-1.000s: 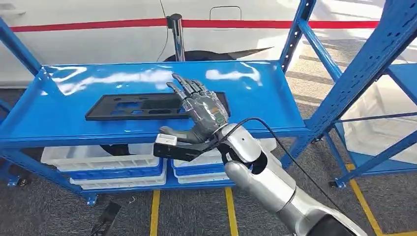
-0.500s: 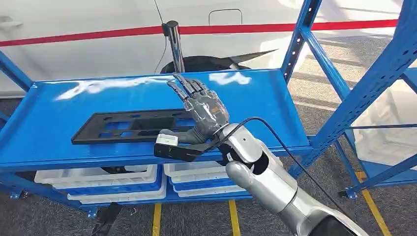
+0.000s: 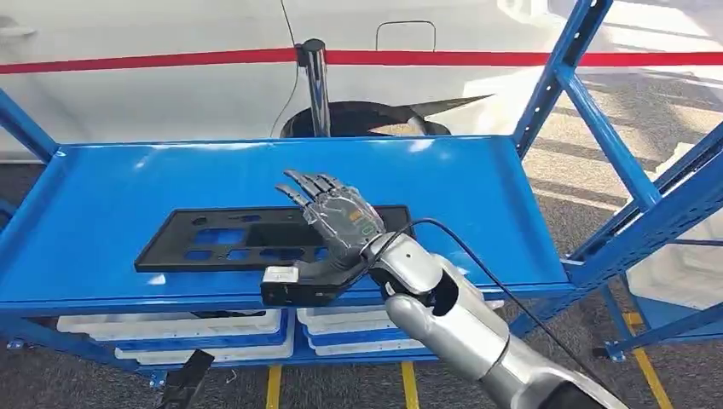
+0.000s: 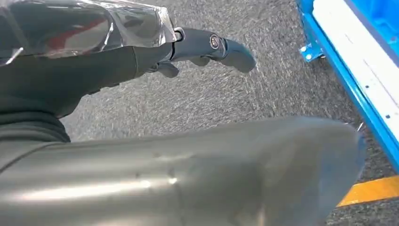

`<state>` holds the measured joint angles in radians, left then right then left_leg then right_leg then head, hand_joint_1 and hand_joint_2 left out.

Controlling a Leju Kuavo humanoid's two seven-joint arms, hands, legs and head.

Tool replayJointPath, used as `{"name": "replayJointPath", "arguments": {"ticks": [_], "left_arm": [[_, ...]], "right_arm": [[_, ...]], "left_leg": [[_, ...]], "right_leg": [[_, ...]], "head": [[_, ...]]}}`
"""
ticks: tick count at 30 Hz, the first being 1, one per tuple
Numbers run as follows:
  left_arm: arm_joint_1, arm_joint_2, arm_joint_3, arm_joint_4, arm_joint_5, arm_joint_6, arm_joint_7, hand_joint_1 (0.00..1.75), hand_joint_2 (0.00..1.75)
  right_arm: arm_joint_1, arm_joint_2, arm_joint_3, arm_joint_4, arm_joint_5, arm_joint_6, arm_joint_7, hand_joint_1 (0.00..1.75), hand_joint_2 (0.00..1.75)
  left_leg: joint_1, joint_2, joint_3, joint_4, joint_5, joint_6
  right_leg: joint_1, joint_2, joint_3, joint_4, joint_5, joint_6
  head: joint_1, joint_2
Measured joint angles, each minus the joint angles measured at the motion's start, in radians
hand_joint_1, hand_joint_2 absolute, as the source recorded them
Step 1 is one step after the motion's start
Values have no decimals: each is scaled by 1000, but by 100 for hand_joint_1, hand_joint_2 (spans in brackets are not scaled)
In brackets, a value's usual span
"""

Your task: Take the parts from the cabinet and place them on the table.

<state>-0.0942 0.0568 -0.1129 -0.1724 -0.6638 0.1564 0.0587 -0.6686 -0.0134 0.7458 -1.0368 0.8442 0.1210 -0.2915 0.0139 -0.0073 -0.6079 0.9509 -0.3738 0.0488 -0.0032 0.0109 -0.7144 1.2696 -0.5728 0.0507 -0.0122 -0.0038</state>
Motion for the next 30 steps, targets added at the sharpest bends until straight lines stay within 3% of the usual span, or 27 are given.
{"name": "replayJointPath", "arguments": {"ticks": [1, 2, 3, 4, 6, 8, 10, 12, 13, 14, 15, 16, 18, 19, 20, 22, 24, 25, 28, 29, 30], "left_arm": [[0, 0, 0, 0, 0, 0, 0, 0, 0], [-2, 0, 0, 0, 0, 0, 0, 0, 0], [-3, 0, 0, 0, 0, 0, 0, 0, 0], [-4, 0, 0, 0, 0, 0, 0, 0, 0], [-5, 1, 0, 0, -1, 0, 0, 0, 0], [-4, 0, -1, 0, 0, 0, 0, 0, 0], [-5, 1, -3, 0, 0, 0, 0, 0, 0], [-4, 3, -2, 0, -1, 2, -1, 0, 0], [-3, 3, -2, 0, -1, 2, -2, 0, 0], [-1, 3, -3, 0, -1, 2, -4, 0, 0], [-1, 3, -3, 0, 0, 2, -6, 0, 0], [-1, 3, -3, 0, -1, 3, -8, 0, 0], [-2, 4, -3, 0, -1, 5, -11, 0, 0], [-2, 4, -3, 0, -1, 5, -11, 0, 0], [-3, 4, -3, 0, -1, 5, -11, 0, 0], [-2, 4, -2, 0, -1, 5, -11, 0, 0], [-3, 3, 0, 0, -1, 5, -11, 0, 0], [-4, 3, 2, 0, -1, 5, -11, 0, 0], [-4, 3, 3, 0, 0, 5, -11, 0, 0], [-2, 3, 3, 0, 0, 5, -10, 0, 0], [-1, 3, 3, 0, 0, 5, -7, 0, 0]], "right_arm": [[-2, -2, 2, 3, -1, 11, -1, 0, 175], [-6, -4, 6, 7, -1, 22, -2, 0, 175], [-9, -6, 8, 10, -2, 28, -3, 0, 175], [-9, -7, 10, 12, -2, 34, -4, 0, 175], [-9, -10, 16, 18, -3, 39, -4, 0, 175], [-12, -13, 18, 22, -4, 39, -4, 0, 175], [-16, -13, 22, 25, -4, 49, -4, 0, 175], [-16, -15, 23, 33, -6, 69, -3, 0, 175], [-15, -18, 25, 40, -8, 78, -3, 0, 175], [-14, -21, 29, 52, -8, 89, 0, 0, 175], [-13, -23, 33, 61, -9, 98, 1, 0, 175], [-14, -26, 37, 69, -12, 104, 3, 0, 175], [-19, -30, 40, 86, -17, 107, 8, 0, 175], [-23, -31, 41, 95, -19, 109, 8, 0, 175], [-30, -33, 42, 111, -19, 110, 11, 0, 175], [-35, -37, 44, 137, -20, 113, 11, 0, 175], [-48, -40, 46, 156, -22, 114, 13, 0, 175], [-55, -41, 47, 165, -25, 114, 14, 0, 175], [-63, -42, 53, 200, -24, 117, 24, 0, 175], [-64, -42, 53, 207, -24, 114, 27, 0, 175], [-67, -42, 55, 214, -22, 111, 29, 0, 175]], "left_leg": [[0, -2, 7, 0, -5, -2], [0, -3, 17, 0, -11, -6], [0, -3, 24, 0, -16, -10], [-3, -3, 25, 0, -19, -16], [-4, -3, 23, 0, -23, -26], [-2, -3, 26, -3, -25, -38], [1, 1, 6, 36, -55, -48], [2, 1, -77, 212, -135, -56], [2, 1, -115, 284, -159, -58], [2, 1, -144, 331, -162, -60], [2, 1, -145, 320, -142, -59], [2, 1, -126, 269, -109, -58], [1, 1, -35, 70, -10, -49], [0, 2, -12, 11, 4, -43], [-6, 1, 5, -8, -3, -40], [-10, 0, 2, -3, -6, -34], [1, 2, 11, -14, 0, -23], [2, 2, 16, -15, -1, -21], [3, 3, 19, -15, -5, -11], [4, 3, 20, -15, -5, -10], [5, 2, 23, -15, -6, -11]], "right_leg": [[0, 0, 18, -60, 48, -3], [1, -1, 60, -176, 120, -10], [2, -1, 94, -261, 166, -16], [5, -1, 113, -301, 168, -22], [10, 0, 111, -309, 163, -27], [12, 1, 113, -314, 166, -40], [4, 1, 118, -319, 167, -48], [4, 1, 119, -319, 165, -55], [4, 1, 119, -319, 164, -56], [5, 3, 120, -319, 163, -57], [5, 4, 121, -318, 162, -57], [5, 6, 124, -318, 160, -56], [5, 8, 133, -318, 153, -52], [5, 8, 135, -318, 151, -49], [13, 10, 131, -315, 148, -44], [11, 9, 132, -318, 148, -38], [13, 9, 133, -315, 139, -27], [12, 5, 127, -289, 121, -19], [1, 3, 8, -44, 11, -3], [-3, 1, -24, 15, -1, 0], [-6, 0, -30, 16, 14, 3]], "head": [[0, 0], [0, 0], [0, 0], [0, 0], [0, 0], [0, 0], [-2, 0], [-2, 0], [-2, 0], [-3, 0], [-3, 0], [-3, 0], [-3, 0], [-3, 0], [-3, 0], [-2, 0], [-2, 0], [-1, 0], [0, 0], [0, 0], [0, 0]]}}
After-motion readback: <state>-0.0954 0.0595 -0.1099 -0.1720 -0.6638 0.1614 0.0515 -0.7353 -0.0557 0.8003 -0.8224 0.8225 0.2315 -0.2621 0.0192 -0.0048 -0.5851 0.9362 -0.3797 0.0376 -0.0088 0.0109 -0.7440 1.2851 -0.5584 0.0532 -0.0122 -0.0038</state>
